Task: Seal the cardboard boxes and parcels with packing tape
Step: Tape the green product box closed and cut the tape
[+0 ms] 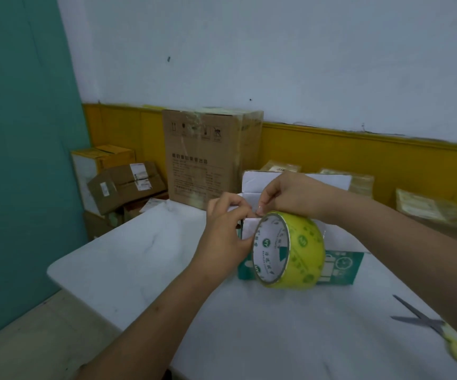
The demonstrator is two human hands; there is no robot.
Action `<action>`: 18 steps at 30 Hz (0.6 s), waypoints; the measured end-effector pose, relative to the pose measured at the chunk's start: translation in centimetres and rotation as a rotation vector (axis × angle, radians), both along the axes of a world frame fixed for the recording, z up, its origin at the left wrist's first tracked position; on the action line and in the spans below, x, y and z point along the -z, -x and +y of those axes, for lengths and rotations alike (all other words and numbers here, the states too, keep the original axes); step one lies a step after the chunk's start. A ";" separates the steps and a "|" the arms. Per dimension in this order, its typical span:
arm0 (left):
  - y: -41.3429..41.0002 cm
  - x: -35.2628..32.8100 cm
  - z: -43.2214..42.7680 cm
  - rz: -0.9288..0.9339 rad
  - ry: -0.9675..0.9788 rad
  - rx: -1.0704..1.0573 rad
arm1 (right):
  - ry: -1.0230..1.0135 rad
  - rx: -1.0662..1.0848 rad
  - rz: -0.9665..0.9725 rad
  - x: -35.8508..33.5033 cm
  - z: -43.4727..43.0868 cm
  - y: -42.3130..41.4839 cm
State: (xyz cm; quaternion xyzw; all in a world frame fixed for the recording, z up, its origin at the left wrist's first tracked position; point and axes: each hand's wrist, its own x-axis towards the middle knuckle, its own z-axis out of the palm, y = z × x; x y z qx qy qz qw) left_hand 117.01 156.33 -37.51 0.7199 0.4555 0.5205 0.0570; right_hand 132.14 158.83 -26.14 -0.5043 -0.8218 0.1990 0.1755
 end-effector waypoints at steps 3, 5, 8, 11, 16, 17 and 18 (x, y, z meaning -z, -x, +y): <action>-0.3 0.4 -0.2 -0.067 0.000 -0.018 | 0.107 0.035 -0.057 -0.1 -0.2 0.3; -0.5 0.1 -0.5 -0.189 0.059 0.005 | 0.163 0.069 -0.076 -0.5 -0.1 0.4; -0.5 -0.3 -0.7 -0.104 0.017 0.002 | 0.313 0.099 -0.110 -0.9 0.0 0.5; -0.2 -0.1 -0.6 -0.038 -0.054 0.024 | 0.360 0.078 -0.208 -0.5 0.1 1.0; 0.1 0.4 0.4 -0.101 -0.035 0.026 | -0.081 0.136 -0.126 0.6 -0.5 0.2; 0.2 0.3 0.6 -0.096 -0.041 0.022 | -0.149 0.187 -0.058 0.6 -1.0 -0.4; 0.2 0.0 0.7 -0.083 -0.041 0.017 | -0.184 0.236 0.006 0.5 -1.6 -0.9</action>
